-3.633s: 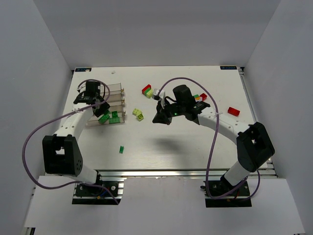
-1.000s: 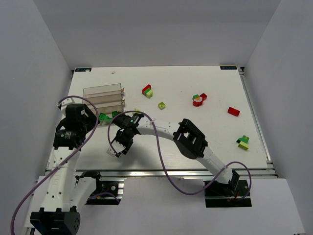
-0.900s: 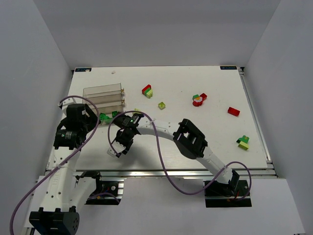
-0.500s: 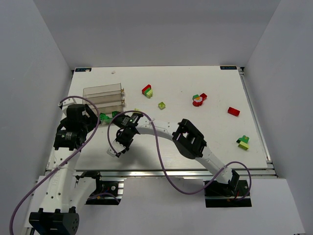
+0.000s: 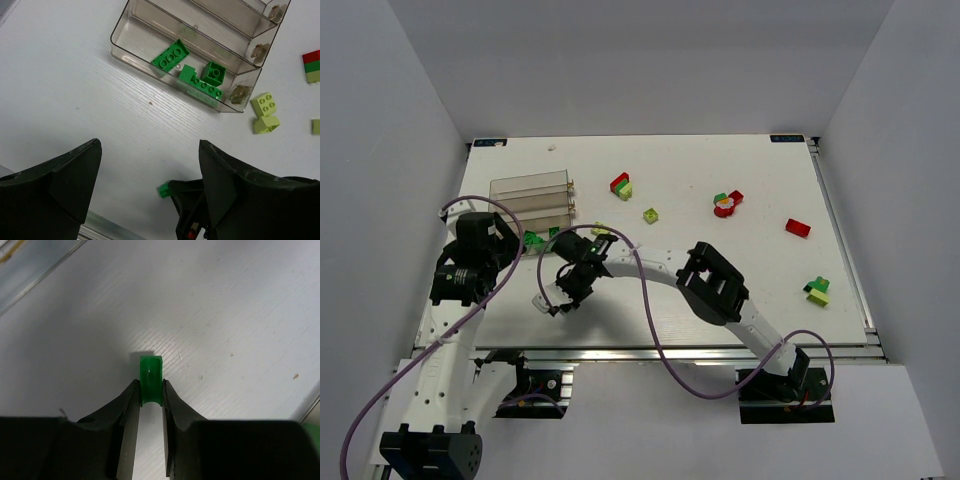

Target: Sort the legos into containers by color

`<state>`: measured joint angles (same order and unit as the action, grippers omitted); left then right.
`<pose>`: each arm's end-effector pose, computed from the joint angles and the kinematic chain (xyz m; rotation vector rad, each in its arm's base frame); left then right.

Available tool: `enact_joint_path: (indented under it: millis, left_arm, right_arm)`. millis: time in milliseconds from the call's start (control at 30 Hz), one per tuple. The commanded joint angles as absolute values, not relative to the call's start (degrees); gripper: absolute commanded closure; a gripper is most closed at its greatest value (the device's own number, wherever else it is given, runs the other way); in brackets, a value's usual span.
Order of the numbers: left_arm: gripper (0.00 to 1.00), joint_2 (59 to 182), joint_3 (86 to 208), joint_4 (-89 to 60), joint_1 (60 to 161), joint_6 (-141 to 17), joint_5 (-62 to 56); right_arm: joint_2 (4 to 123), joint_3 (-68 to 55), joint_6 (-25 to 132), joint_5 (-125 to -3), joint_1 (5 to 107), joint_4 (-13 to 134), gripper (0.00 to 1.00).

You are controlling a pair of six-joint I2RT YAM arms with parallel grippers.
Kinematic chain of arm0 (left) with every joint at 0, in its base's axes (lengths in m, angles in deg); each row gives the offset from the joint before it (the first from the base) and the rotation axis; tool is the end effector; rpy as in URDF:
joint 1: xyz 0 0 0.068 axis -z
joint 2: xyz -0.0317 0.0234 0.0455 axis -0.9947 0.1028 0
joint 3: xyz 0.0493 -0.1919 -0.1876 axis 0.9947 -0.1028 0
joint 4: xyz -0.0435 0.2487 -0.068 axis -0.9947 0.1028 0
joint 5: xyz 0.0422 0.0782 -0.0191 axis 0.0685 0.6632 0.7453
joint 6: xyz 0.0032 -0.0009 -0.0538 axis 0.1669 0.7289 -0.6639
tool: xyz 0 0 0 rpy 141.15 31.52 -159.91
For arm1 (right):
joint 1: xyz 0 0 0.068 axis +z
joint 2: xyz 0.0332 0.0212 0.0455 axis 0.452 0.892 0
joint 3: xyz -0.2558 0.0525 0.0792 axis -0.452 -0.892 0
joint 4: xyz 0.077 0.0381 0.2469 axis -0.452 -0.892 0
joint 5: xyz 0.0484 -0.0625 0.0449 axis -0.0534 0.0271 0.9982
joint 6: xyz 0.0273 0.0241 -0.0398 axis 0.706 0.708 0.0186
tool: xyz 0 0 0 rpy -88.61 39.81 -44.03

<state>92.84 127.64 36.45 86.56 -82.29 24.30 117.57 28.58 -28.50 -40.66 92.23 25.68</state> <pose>0.1586 0.0049 0.3172 -0.7382 2.1568 0.0754 0.1946 0.4686 0.1627 -2.4214 0.6627 0.6387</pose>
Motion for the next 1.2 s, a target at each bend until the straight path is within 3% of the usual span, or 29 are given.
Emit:
enact_joint_path:
  millis: [0,367,633,900,1167]
  left_arm:
    - [0.12,92.9,128.8,35.1,85.9,-83.1,23.9]
    - [0.12,92.2,129.6,35.9,85.2,-83.3,24.6]
    - [0.12,92.9,129.4,35.6,85.2,-83.3,24.1]
    - [0.12,92.9,130.0,35.8,85.0,-83.0,24.7]
    - [0.12,93.5,129.8,35.5,85.1,-83.0,23.8]
  right_arm:
    - [111.9,27.3,-18.4,-37.9,91.7,32.0,1.0]
    - [109.0,29.3,3.2,-39.7,87.5,47.5,1.0]
    - [109.6,30.1,16.6,-48.0,85.3,60.4,1.0]
    - [112.6,31.0,21.2,-59.1,84.8,68.0,1.0]
    - [117.2,32.7,18.9,-60.2,84.2,68.6,1.0]
